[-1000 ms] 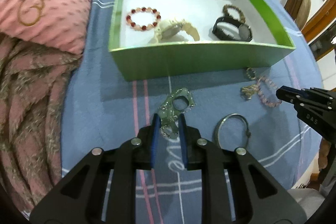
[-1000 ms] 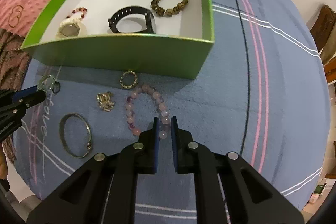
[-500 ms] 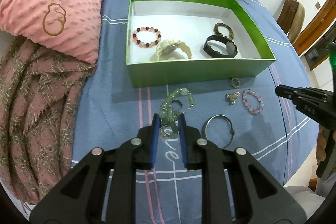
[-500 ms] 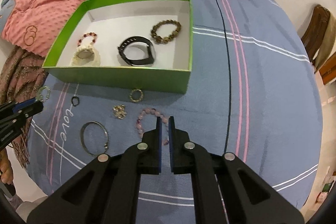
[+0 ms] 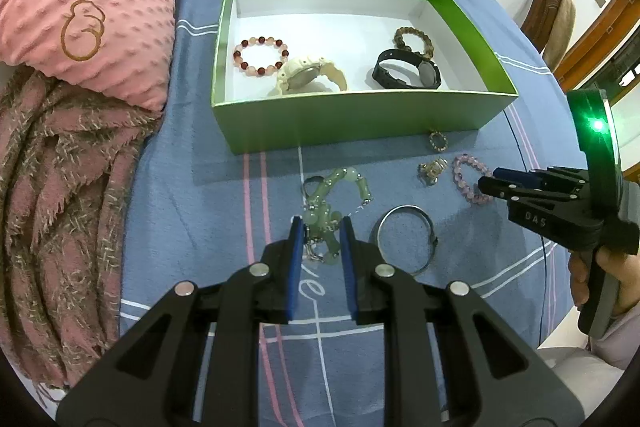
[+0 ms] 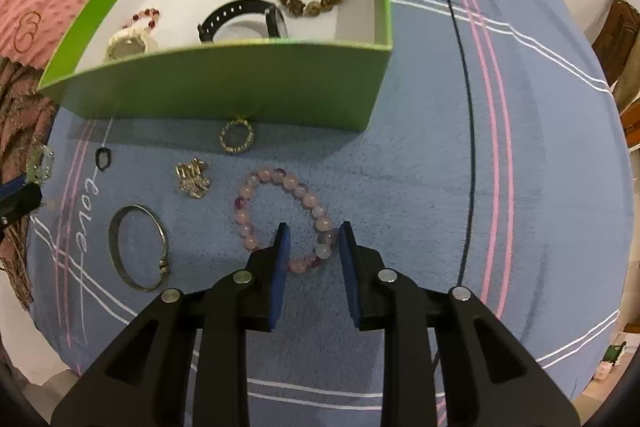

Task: Organize jewelry
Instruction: 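Close the right tool on the pink bead bracelet while the left tool holds the jade bracelet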

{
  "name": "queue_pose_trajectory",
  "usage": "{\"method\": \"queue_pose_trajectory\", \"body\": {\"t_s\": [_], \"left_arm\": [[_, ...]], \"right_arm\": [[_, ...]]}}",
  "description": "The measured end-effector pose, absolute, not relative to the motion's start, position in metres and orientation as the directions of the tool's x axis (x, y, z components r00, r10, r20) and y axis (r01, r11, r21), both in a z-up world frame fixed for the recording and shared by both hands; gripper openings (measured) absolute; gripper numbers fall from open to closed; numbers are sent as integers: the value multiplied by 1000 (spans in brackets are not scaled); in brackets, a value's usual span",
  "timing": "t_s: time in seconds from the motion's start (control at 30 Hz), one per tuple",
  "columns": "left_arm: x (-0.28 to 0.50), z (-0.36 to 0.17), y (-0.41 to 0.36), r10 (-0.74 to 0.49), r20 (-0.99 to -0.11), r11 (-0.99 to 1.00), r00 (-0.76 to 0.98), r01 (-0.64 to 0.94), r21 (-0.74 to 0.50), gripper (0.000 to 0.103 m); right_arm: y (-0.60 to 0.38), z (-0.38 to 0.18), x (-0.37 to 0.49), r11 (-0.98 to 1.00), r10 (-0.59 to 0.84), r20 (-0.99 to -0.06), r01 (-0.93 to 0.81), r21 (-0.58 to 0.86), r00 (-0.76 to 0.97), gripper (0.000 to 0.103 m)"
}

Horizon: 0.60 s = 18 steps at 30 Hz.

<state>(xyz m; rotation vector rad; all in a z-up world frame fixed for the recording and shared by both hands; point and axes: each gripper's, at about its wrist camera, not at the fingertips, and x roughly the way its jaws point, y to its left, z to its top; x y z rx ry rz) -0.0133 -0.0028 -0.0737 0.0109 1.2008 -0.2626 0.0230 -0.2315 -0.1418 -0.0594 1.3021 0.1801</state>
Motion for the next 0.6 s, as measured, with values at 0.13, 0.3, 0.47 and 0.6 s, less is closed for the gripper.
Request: {"method": "queue_pose_trajectory", "body": {"t_s": [0.13,0.3,0.47,0.6], "left_arm": [[-14,-74,-4,-196,-923,969,332,208,-131,18],[-15,-68,-5,-193,-919,970,345,211,-124,18],[-15,-54,-6,-194,-906,969,377,215,-118,18],[-16,-46,-10,-196,-898,968,393,224,-113,18]], "right_arm": [[-229,-143,23,984,94,-964,-172,51,250,9],[-229,-129,18,983,111,-956,-172,66,271,8],[-227,-88,7,979,140,-926,-192,76,350,7],[-226,-56,0,976,156,-896,-203,76,417,7]]}}
